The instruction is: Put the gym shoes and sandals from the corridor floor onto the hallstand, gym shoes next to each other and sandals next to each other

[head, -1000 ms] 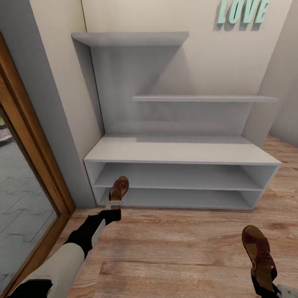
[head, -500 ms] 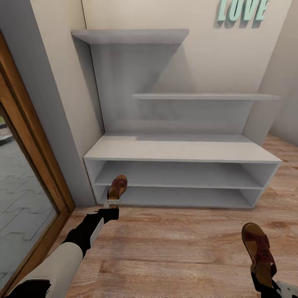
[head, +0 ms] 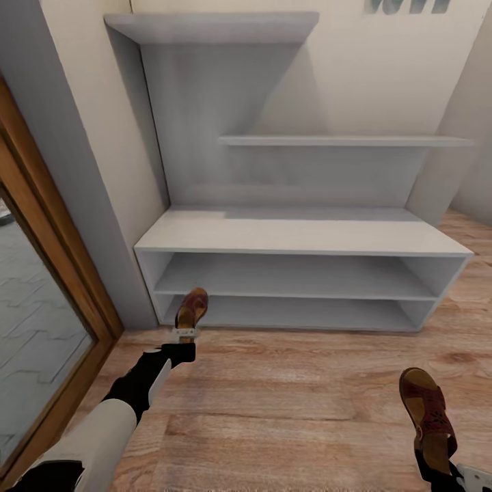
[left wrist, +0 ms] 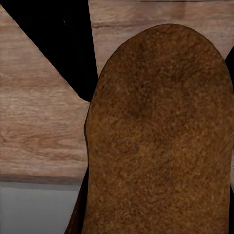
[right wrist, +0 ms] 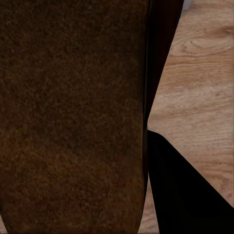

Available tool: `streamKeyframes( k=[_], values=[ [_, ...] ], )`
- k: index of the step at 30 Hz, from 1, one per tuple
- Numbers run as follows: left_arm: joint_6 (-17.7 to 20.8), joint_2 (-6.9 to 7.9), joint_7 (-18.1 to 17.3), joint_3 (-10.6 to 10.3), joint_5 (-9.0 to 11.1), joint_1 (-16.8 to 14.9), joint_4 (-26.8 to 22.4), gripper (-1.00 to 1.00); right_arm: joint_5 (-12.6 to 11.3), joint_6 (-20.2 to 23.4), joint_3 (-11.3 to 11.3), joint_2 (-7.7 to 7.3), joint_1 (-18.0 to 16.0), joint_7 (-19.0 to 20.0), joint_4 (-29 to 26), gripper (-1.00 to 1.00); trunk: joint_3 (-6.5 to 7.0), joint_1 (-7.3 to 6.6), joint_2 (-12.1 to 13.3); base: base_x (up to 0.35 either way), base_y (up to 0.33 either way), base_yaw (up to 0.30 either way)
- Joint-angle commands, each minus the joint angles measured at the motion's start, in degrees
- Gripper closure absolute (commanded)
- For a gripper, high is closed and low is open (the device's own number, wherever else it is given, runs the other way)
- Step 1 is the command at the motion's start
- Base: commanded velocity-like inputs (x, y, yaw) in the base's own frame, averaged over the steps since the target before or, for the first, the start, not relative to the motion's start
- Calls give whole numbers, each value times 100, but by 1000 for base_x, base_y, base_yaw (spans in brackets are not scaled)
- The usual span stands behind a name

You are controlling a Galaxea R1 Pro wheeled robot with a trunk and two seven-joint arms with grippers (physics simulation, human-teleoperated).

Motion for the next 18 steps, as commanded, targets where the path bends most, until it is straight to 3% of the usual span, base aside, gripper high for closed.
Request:
streamKeyframes(
  k=[1,7,18],
  values=[
    [34,-3,44,8,-4,-1,-12,100,-5,-8,-36,3,-7,54,3,100,-37,1,-4,0,0,0],
    [23,-36,892,-14,32,26,0,100,-5,-4,-44,3,-7,48,2,100,-224,16,-12,0,0,0],
    [23,-56,785,-18,34,30,45,100,-13,-12,-46,-5,-7,54,-7,100,-562,45,-27,0,0,0]
  ],
)
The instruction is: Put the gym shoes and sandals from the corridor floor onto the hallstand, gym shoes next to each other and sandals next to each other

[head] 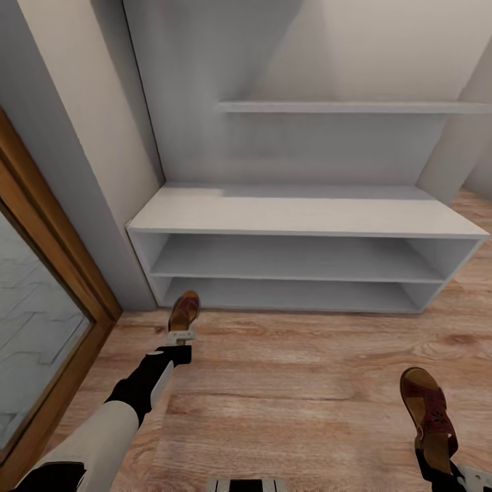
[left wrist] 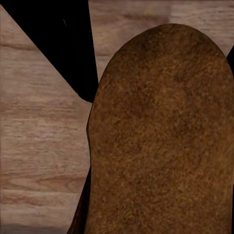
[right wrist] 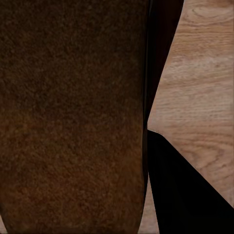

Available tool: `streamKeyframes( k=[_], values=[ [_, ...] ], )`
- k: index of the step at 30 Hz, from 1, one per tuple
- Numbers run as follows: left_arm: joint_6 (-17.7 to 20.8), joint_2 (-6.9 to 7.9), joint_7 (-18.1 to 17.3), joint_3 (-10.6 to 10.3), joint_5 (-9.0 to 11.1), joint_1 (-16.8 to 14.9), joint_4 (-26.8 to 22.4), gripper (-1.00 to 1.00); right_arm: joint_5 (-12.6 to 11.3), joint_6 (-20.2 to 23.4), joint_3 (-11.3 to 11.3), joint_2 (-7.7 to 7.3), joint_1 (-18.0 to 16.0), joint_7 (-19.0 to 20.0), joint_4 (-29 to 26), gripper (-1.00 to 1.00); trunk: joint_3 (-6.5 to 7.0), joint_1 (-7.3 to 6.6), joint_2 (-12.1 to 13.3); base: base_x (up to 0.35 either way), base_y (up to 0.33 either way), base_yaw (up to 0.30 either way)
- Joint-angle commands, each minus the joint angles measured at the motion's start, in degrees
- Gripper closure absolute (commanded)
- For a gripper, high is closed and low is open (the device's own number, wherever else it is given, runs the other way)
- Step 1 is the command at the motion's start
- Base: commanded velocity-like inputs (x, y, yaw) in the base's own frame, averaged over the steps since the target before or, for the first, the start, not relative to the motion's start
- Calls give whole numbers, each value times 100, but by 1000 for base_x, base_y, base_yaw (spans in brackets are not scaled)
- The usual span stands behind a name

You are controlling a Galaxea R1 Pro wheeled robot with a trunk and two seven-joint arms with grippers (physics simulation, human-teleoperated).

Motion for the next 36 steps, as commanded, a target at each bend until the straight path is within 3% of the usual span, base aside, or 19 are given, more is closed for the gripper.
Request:
streamKeyframes(
  k=[1,4,12,16,29,32,35,36],
  values=[
    [35,-3,14,6,-8,-1,-11,100,-5,-9,-35,3,-6,54,4,100,-31,1,-4,0,0,0],
    [35,-1,-5,2,-9,-1,-9,100,-5,-10,-34,3,-6,55,4,100,-59,3,-5,0,0,0],
    [-128,-10,-8,-2,-1,19,-35,100,0,-91,51,266,-6,55,137,100,-59,3,-5,0,0,0],
    [-232,-7,-4,4,0,17,-39,100,-4,-96,51,317,-6,55,143,100,-59,3,-5,0,0,0],
    [-179,-45,5,6,-3,-102,-38,100,-5,-102,25,322,-6,41,131,100,-59,3,-5,0,0,0],
    [-145,-56,-4,9,-1,-200,-29,100,-20,-89,-15,247,-6,19,93,100,-59,3,-5,0,0,0],
    [-51,-58,-11,7,8,-297,-31,100,-45,-57,-134,148,-6,-14,97,100,-59,3,-5,0,0,0],
    [298,-58,-17,6,12,-562,-33,100,-64,101,-1088,-226,-6,-29,84,100,-59,3,-5,0,0,0]
  ],
)
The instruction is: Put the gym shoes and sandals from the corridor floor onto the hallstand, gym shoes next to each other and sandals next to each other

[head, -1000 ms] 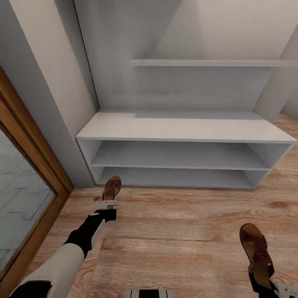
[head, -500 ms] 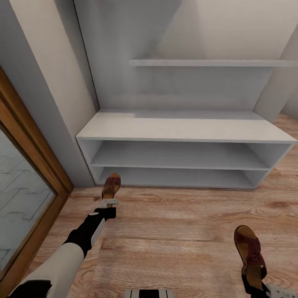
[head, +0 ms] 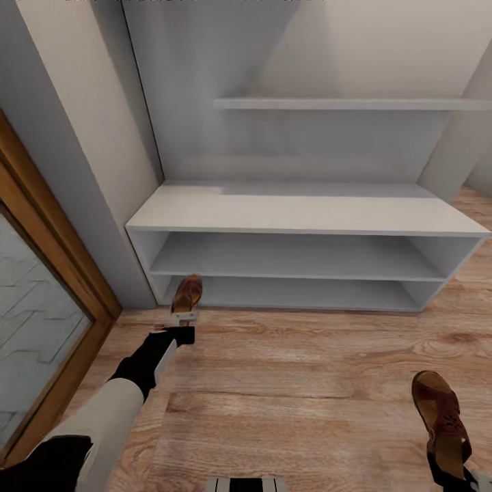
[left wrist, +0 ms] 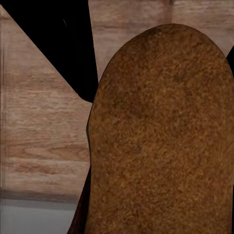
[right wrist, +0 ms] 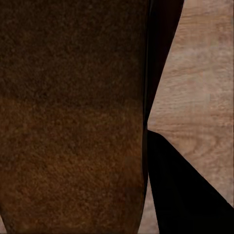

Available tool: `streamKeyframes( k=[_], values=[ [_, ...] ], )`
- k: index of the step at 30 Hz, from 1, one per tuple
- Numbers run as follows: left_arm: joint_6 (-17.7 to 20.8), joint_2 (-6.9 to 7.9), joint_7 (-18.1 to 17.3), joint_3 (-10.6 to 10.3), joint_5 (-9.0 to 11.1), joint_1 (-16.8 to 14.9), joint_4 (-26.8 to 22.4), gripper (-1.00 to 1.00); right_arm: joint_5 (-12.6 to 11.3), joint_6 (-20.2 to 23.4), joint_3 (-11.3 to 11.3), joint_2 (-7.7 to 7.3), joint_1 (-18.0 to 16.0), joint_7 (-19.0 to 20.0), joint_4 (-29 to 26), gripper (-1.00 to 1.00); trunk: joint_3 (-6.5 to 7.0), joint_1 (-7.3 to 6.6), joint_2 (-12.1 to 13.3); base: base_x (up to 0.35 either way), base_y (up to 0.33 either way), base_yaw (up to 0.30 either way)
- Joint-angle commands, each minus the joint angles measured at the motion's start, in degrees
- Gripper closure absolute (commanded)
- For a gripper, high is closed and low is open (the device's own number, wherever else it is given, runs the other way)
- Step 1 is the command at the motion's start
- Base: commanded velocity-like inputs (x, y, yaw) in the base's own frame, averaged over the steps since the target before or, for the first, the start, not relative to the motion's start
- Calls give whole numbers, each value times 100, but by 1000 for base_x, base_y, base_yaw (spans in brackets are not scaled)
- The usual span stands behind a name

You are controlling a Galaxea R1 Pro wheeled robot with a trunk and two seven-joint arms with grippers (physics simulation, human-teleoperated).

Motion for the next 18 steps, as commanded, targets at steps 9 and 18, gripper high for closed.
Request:
streamKeyframes(
  k=[9,18],
  values=[
    [637,-113,3,5,-8,-602,-36,100,-50,1544,-2647,-1142,-8,34,-566,100,-4,-2,-3,0,0,0],
    [1093,-318,-11,-3,-12,-1066,-6,100,-8,2300,-3597,-1351,-8,-707,-1399,100,-4,-2,-3,0,0,0]
  ],
)
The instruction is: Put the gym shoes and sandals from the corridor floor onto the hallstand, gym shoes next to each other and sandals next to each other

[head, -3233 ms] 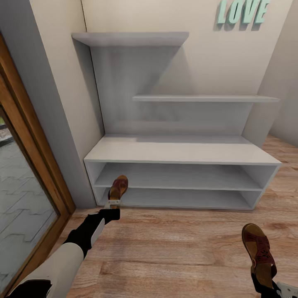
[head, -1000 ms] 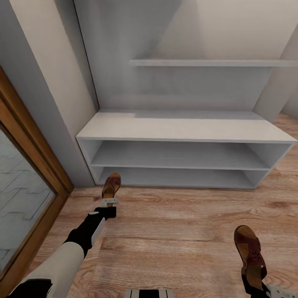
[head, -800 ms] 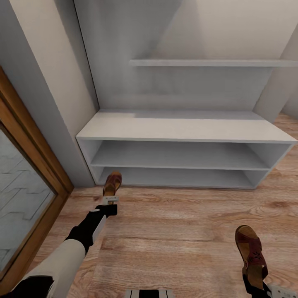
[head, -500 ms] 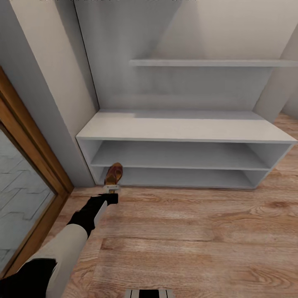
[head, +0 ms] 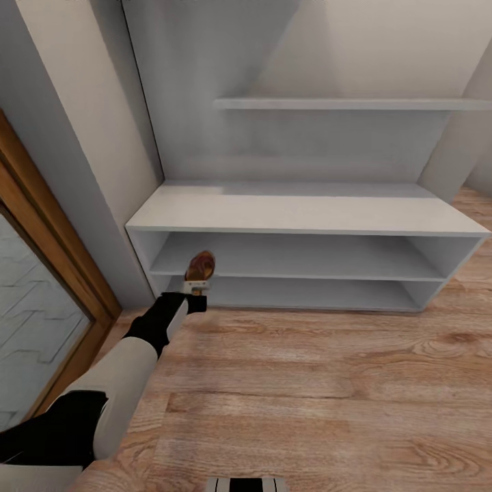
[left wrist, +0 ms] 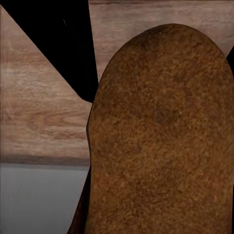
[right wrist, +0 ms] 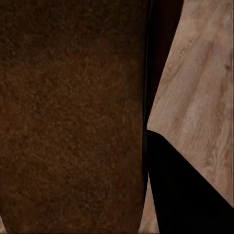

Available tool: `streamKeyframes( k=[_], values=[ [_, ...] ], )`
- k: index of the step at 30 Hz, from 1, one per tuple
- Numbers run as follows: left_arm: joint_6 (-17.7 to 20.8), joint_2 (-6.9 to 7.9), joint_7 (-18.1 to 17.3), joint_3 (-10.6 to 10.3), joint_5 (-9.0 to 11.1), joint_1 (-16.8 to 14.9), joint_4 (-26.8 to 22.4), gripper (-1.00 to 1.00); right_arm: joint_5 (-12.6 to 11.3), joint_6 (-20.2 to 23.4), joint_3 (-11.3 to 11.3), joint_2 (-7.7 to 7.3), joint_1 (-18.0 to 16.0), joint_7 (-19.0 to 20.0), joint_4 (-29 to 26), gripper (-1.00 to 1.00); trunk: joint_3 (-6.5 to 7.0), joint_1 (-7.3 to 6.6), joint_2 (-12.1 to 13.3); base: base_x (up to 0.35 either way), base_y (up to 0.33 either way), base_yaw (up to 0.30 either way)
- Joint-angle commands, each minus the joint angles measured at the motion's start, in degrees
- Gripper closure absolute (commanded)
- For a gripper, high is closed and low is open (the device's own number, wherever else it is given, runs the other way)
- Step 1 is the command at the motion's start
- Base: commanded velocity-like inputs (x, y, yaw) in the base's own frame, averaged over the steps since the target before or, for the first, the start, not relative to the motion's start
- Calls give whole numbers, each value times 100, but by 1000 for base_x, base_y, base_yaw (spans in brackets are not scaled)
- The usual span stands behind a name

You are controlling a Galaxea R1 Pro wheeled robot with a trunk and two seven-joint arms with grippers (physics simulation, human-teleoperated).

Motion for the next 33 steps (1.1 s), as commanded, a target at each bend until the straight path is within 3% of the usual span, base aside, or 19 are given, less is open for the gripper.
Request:
streamKeyframes(
  k=[1,6,10,13,17,20,33],
  values=[
    [111,-19,18,6,-7,-44,-5,100,-3,177,-40,-28,-8,-34,-93,100,-5,-1,-2,0,0,0],
    [297,-81,9,6,-7,-151,11,100,-1,748,-61,-135,-8,-205,-379,100,-5,-1,-2,0,0,0],
    [335,-97,18,6,-8,-170,-23,100,1,904,-55,-117,-8,-224,-485,100,-5,-1,-2,0,0,0],
    [353,-99,27,-11,-13,-175,-35,100,52,949,-51,-87,-8,-233,-494,100,-5,-1,-2,0,0,0],
    [366,-103,40,-147,-15,-175,-48,100,316,972,-50,-3,-8,-237,-503,100,-5,-1,-2,0,0,0],
    [360,-126,65,-337,-15,-151,-50,100,649,979,-49,30,-8,-241,-507,100,-5,-1,-2,16,0,0],
    [278,-123,94,-381,-15,-70,-47,100,743,978,-44,64,-8,-240,-504,100,-5,-1,-2,211,-151,0]
  ],
)
